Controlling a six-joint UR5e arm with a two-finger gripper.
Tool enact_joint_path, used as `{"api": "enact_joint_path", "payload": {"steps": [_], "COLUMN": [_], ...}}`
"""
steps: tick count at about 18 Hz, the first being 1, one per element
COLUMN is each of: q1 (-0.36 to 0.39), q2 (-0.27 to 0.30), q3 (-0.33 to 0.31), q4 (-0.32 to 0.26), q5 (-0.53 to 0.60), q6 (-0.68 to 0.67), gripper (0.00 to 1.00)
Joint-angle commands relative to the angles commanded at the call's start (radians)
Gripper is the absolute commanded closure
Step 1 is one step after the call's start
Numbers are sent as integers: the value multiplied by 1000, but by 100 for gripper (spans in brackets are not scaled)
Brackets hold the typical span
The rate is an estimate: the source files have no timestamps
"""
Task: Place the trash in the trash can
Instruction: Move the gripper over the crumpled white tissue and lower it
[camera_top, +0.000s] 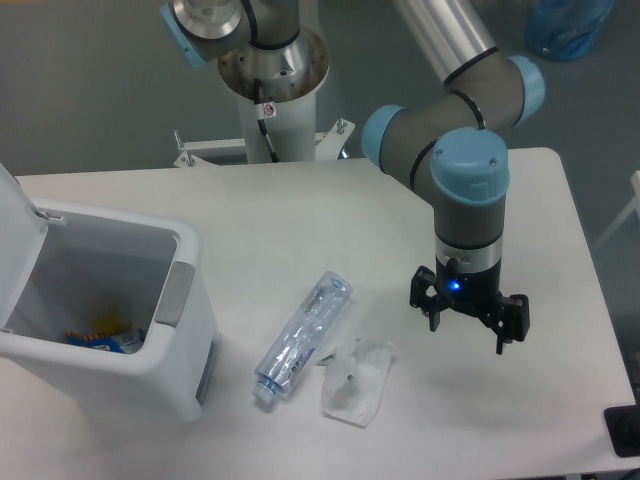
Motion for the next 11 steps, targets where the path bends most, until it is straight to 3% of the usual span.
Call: {"api": "enact_joint_path", "payload": {"steps": [4, 9, 11], "q1": [-2, -2, -8], "q2": [0, 9, 11], "q3": [-8, -92, -95], "q4": [6, 75, 77], "q5": [-3, -43, -48], "q6": [-8, -46, -98], "gripper": [0, 0, 0]}}
